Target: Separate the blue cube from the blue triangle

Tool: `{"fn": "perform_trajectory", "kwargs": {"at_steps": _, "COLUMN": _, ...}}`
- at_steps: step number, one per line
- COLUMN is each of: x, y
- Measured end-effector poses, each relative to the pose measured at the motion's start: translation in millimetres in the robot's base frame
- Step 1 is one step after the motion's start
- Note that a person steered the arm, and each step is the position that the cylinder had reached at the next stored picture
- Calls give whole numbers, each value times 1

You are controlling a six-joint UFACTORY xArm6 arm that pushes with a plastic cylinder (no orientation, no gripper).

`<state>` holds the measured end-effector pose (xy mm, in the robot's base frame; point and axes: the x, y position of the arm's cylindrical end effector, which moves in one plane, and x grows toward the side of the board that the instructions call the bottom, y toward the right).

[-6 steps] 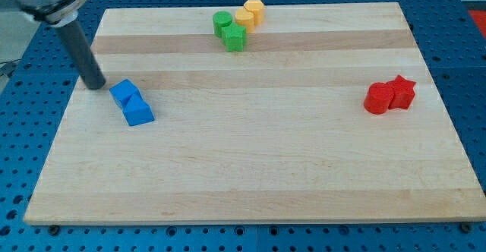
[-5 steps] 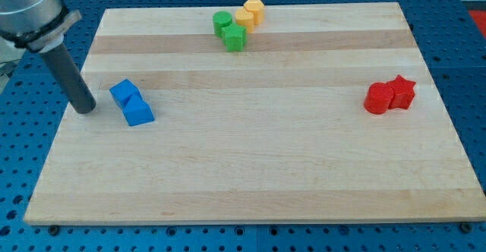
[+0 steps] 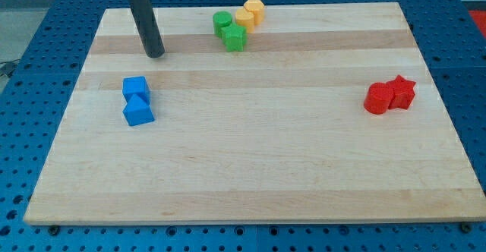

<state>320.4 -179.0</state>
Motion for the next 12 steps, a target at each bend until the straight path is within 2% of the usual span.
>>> {"fn": "perform_trajectory", "kwargs": {"at_steps": 1, "x": 31, "y": -73}}
{"fn": "perform_trajectory", "kwargs": {"at_steps": 2, "x": 73, "y": -96}}
{"fn": "perform_trajectory", "kwargs": {"at_steps": 3, "x": 105, "y": -73}}
{"fn": "perform_trajectory", "kwargs": {"at_steps": 5, "x": 108, "y": -29}}
{"fn": "perform_trajectory", "kwargs": {"at_steps": 6, "x": 80, "y": 10}}
{"fn": "perform_trajectory", "kwargs": {"at_steps": 7, "x": 31, "y": 48}}
{"fn": "perform_trajectory", "kwargs": {"at_steps": 8, "x": 28, "y": 54}}
{"fn": "perform_trajectory", "kwargs": {"at_steps": 10, "x": 102, "y": 29}}
{"fn": "perform_trajectory", "kwargs": {"at_steps": 12, "x": 107, "y": 47}}
